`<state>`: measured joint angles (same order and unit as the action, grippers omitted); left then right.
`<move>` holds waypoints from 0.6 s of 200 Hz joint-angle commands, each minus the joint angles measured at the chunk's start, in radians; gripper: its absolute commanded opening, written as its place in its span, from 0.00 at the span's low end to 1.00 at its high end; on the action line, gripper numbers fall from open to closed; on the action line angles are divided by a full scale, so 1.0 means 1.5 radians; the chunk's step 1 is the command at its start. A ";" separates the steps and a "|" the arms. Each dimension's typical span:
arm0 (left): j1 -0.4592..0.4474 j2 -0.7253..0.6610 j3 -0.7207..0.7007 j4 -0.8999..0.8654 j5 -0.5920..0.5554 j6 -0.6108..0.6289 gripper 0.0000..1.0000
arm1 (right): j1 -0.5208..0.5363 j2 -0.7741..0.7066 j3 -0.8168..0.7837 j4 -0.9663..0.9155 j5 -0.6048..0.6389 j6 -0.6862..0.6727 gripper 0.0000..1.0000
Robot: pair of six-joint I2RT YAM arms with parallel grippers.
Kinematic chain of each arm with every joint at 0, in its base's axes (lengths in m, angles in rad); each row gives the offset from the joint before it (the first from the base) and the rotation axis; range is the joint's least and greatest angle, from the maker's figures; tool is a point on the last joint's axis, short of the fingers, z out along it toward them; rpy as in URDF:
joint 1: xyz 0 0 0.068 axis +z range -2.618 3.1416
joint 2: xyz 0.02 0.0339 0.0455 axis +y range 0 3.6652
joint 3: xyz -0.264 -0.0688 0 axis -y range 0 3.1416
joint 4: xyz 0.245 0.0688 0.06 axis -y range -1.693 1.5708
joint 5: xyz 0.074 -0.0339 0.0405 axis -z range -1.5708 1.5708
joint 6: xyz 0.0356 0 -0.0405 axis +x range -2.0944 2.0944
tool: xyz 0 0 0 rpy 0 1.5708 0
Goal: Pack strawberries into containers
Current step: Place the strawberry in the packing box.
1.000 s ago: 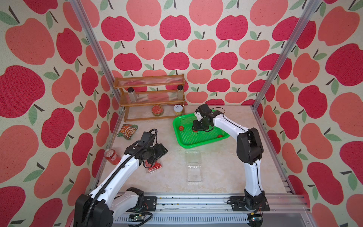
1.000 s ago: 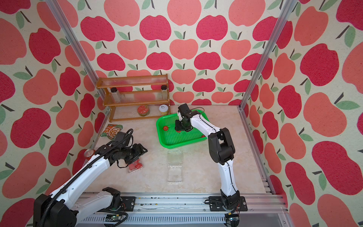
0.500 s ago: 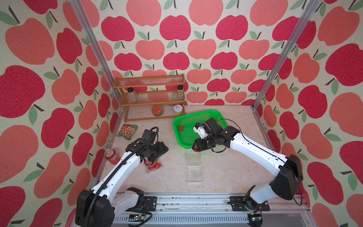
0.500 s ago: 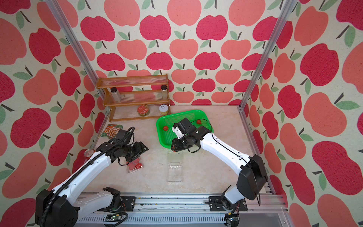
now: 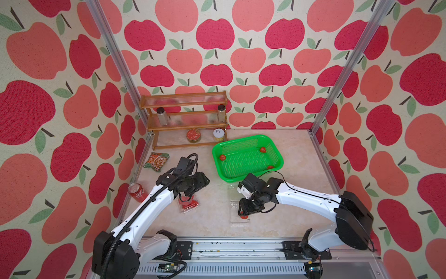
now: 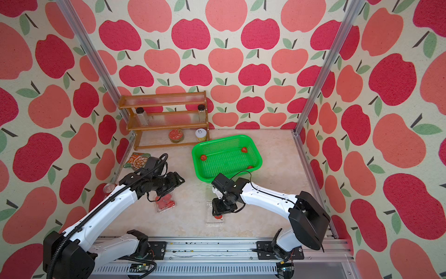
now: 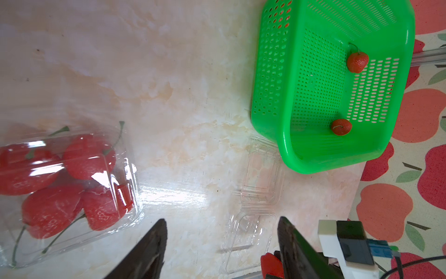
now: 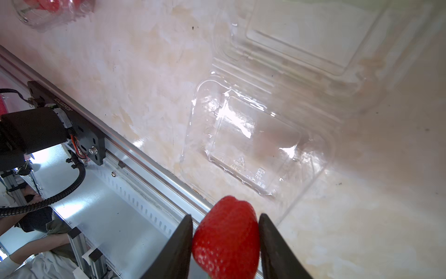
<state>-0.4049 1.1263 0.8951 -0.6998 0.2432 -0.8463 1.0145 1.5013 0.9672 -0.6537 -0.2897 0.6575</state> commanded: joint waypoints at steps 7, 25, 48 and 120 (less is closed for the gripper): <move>-0.002 -0.012 0.010 -0.023 -0.019 -0.011 0.71 | -0.002 0.036 0.011 0.019 -0.010 0.003 0.51; -0.002 -0.014 0.010 -0.026 -0.018 -0.010 0.71 | -0.007 0.031 0.024 0.003 -0.005 -0.001 0.57; -0.002 -0.013 0.014 -0.030 -0.019 -0.005 0.71 | -0.029 -0.011 0.056 -0.039 0.009 -0.012 0.58; 0.002 0.037 0.034 -0.012 0.001 0.006 0.71 | -0.193 0.159 0.387 -0.010 0.057 -0.137 0.68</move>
<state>-0.4046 1.1557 0.9100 -0.7078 0.2363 -0.8459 0.7860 1.5604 1.4342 -0.7063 -0.2390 0.5404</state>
